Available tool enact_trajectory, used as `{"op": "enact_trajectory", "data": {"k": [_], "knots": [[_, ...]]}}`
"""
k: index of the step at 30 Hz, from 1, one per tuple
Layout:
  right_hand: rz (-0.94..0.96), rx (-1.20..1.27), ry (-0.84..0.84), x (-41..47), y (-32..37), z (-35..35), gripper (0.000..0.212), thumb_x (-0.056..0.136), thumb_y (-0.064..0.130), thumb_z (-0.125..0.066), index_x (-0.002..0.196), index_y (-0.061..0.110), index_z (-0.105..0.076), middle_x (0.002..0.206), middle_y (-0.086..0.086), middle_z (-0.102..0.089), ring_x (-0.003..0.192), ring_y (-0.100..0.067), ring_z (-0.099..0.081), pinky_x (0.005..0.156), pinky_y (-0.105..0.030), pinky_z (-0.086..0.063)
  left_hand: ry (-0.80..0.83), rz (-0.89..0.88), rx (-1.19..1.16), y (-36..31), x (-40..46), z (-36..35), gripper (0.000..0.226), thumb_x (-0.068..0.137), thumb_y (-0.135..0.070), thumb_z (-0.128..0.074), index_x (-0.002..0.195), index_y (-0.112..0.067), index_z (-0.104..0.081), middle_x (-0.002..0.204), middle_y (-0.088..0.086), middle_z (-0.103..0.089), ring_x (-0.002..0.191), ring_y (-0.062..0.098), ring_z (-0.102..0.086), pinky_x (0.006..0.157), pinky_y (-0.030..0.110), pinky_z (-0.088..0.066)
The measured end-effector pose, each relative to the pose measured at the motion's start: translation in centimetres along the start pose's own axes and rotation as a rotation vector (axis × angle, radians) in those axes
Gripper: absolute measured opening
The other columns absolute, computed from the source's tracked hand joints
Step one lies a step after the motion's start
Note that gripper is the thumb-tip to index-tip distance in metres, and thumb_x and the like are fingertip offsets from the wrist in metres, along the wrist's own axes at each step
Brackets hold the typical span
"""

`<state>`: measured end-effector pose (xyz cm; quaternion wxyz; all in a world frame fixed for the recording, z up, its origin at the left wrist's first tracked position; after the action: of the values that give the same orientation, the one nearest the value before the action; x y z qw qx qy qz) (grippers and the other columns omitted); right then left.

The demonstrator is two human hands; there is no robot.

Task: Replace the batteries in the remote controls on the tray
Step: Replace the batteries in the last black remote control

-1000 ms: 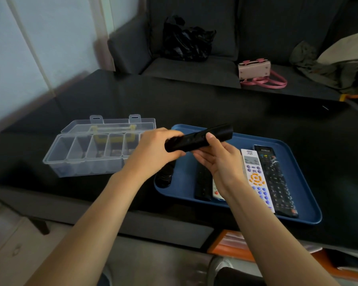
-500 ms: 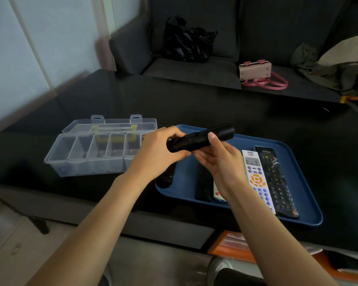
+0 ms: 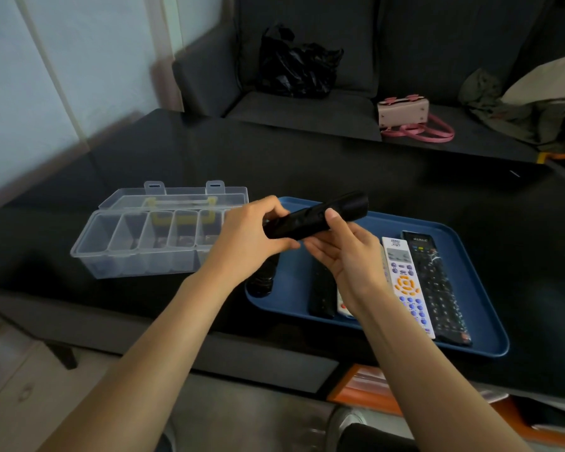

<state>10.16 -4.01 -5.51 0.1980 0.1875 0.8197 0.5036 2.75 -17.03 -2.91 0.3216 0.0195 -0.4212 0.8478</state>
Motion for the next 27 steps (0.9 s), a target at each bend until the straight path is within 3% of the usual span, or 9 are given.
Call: {"op": "enact_trajectory", "data": {"k": [3,9,14,23,27], "knots": [[-0.004,0.001,0.004,0.0,0.0,0.0,0.021,0.095,0.02,-0.056,0.095,0.001,-0.065,0.083,-0.017,-0.071,0.077,-0.022,-0.07,0.068,-0.024,-0.058,-0.02,0.015,-0.069,0.1,-0.1,-0.2,0.032,0.066,-0.026,-0.082,0.093,-0.02,-0.065,0.087,-0.015,-0.065,0.085,-0.006,-0.057,0.069,0.0,-0.038],[-0.029,0.055,0.023,0.0,-0.1,-0.2,0.019,0.094,0.021,-0.057,0.093,0.003,-0.064,0.084,-0.016,-0.071,0.076,-0.021,-0.07,0.071,-0.025,-0.059,-0.044,-0.02,-0.037,0.2,-0.1,-0.2,0.036,0.069,-0.027,-0.079,0.103,-0.025,-0.066,0.098,-0.007,-0.066,0.091,0.003,-0.058,0.073,0.001,-0.037],[-0.173,0.159,0.046,-0.1,0.3,0.0,0.03,0.095,0.038,-0.051,0.104,0.009,-0.053,0.092,-0.026,-0.071,0.082,-0.03,-0.072,0.072,-0.032,-0.06,0.042,-0.04,0.09,0.2,0.4,0.6,0.043,0.073,-0.023,-0.077,0.114,-0.027,-0.065,0.096,-0.003,-0.06,0.086,0.004,-0.051,0.07,0.0,-0.032],[-0.124,0.184,0.008,0.0,0.2,0.2,0.025,0.096,0.025,-0.052,0.103,0.001,-0.053,0.102,-0.031,-0.066,0.086,-0.035,-0.07,0.072,-0.036,-0.06,0.035,-0.055,0.11,0.3,0.3,0.9,0.049,0.071,-0.025,-0.079,0.117,-0.024,-0.064,0.101,-0.007,-0.062,0.092,0.006,-0.054,0.075,0.012,-0.034],[-0.093,0.219,0.047,-0.1,0.2,-0.2,0.025,0.096,0.022,-0.053,0.105,-0.001,-0.058,0.093,-0.026,-0.069,0.081,-0.033,-0.072,0.069,-0.034,-0.06,-0.03,-0.033,0.06,0.4,0.3,0.9,0.045,0.068,-0.024,-0.081,0.111,-0.024,-0.067,0.1,-0.006,-0.065,0.094,0.007,-0.057,0.074,0.01,-0.035]]}}
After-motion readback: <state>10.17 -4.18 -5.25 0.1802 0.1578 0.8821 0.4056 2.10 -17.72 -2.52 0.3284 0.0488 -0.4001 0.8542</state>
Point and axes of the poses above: each hand's wrist, its own x-axis towards the middle knuckle, its own z-axis out of the back of the hand, y = z × x, the point moved 4 cm from there along x, towards the middle knuckle
